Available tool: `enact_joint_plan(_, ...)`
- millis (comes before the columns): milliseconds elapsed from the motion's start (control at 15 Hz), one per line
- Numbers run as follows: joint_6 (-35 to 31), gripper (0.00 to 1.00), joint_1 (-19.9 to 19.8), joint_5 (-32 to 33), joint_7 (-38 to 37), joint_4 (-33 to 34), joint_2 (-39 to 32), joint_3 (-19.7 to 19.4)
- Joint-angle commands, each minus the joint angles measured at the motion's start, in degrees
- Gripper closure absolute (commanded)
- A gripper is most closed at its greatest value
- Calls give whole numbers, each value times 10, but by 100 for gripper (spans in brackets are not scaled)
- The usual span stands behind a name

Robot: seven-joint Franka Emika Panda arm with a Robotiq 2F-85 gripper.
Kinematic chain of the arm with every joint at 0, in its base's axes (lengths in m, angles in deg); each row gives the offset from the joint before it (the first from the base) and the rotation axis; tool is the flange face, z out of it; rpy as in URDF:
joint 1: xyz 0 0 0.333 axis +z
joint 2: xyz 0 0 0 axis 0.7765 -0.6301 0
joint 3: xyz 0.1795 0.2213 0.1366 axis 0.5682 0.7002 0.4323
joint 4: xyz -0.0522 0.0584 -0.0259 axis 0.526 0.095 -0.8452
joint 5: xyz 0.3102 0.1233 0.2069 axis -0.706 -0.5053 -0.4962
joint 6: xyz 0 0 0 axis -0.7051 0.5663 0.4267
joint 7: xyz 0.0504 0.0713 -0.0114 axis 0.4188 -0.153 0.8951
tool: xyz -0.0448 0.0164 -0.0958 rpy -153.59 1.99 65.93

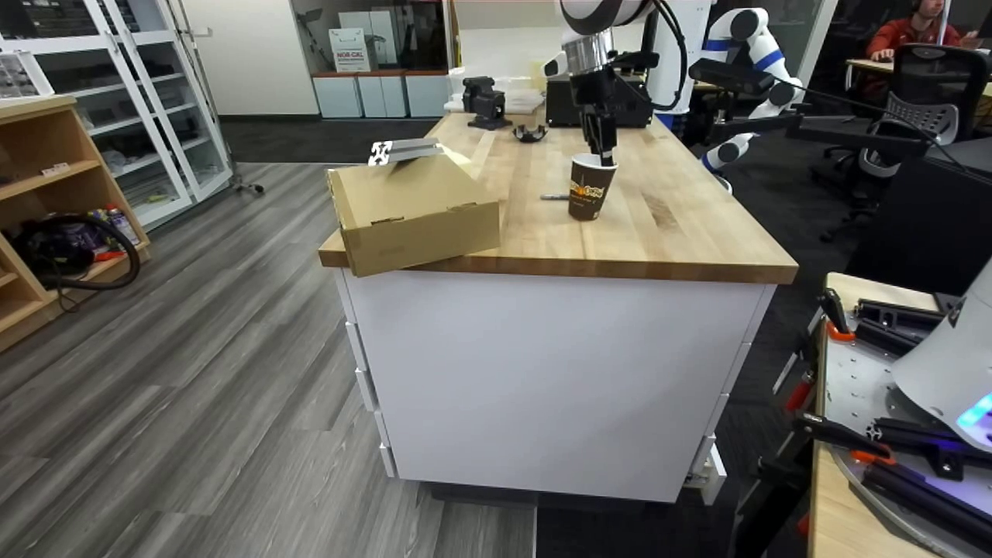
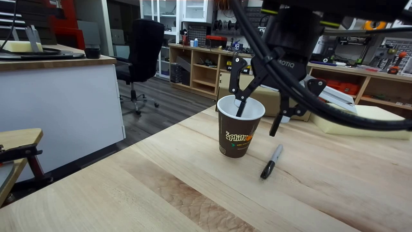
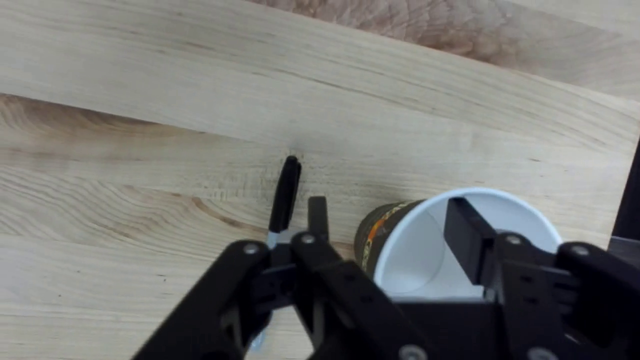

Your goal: Move the cup closer to the edge

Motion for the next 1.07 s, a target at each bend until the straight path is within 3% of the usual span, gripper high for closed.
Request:
enact_joint_plan(0,-2,68,-1,32,-20,15,-6,8)
enact_joint_plan(333,-4,98,-3,36,-18,21,-4,13)
enact_joint_plan(1000,13,99,-2,38,-16,48,3,16)
